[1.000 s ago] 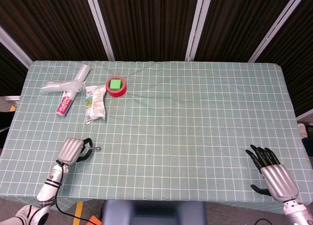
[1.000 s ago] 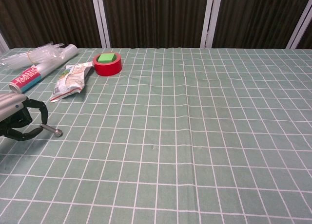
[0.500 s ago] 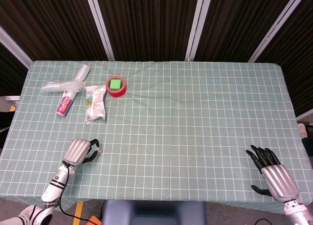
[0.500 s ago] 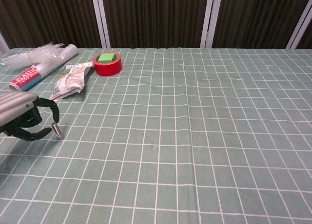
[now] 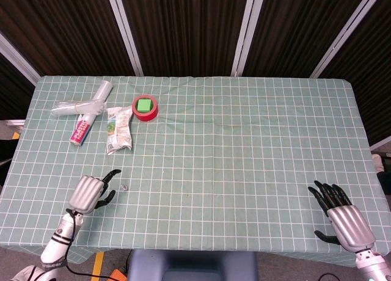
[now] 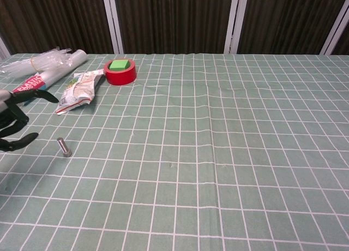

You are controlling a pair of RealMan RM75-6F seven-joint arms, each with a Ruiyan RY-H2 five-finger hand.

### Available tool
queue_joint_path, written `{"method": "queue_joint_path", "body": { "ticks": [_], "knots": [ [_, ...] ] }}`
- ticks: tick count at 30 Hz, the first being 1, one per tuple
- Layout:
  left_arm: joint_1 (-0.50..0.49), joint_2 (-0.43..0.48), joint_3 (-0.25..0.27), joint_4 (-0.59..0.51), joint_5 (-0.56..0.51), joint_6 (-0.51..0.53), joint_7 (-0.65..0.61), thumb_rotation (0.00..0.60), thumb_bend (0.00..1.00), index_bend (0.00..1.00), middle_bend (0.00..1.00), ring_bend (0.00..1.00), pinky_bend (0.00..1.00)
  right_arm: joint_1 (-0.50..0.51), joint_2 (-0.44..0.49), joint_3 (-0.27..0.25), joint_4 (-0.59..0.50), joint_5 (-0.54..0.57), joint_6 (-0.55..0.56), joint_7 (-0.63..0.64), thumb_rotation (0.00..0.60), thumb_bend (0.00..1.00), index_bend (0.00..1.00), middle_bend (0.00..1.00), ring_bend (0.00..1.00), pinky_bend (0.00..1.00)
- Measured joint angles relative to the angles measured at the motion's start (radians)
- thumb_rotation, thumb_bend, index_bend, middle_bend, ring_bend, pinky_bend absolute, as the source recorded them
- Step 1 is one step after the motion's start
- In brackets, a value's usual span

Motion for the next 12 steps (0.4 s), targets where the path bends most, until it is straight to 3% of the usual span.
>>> {"method": "queue_joint_path", "body": {
  "ticks": [1, 2, 7, 12],
  "knots": [
    [0.017, 0.021, 0.013, -0.028, 0.017, 0.035, -0.008, 0.600, 0.39, 0.04, 0.16, 0.13, 0.34, 0.000, 0.000, 0.000, 0.000, 0.000, -0.001, 0.000, 0.600, 0.24, 0.00, 0.00, 0.00, 0.00],
    [0.031, 0.039, 0.025, -0.051, 0.032, 0.060, -0.016, 0.600, 0.39, 0.02, 0.08, 0.02, 0.22, 0.001, -0.001, -0.001, 0.000, 0.000, -0.003, -0.001, 0.600, 0.24, 0.00, 0.00, 0.00, 0.00],
    [0.166, 0.122, 0.114, -0.144, 0.142, 0.282, -0.028, 0.600, 0.38, 0.00, 0.01, 0.00, 0.06, -0.001, 0.003, -0.011, -0.004, -0.020, -0.002, -0.005, 0.600, 0.24, 0.00, 0.00, 0.00, 0.00],
    [0.296, 0.174, 0.152, -0.184, 0.203, 0.485, 0.013, 0.600, 0.38, 0.00, 0.00, 0.00, 0.01, -0.001, 0.009, -0.024, -0.011, -0.043, -0.004, -0.007, 0.600, 0.24, 0.00, 0.00, 0.00, 0.00]
  ]
}}
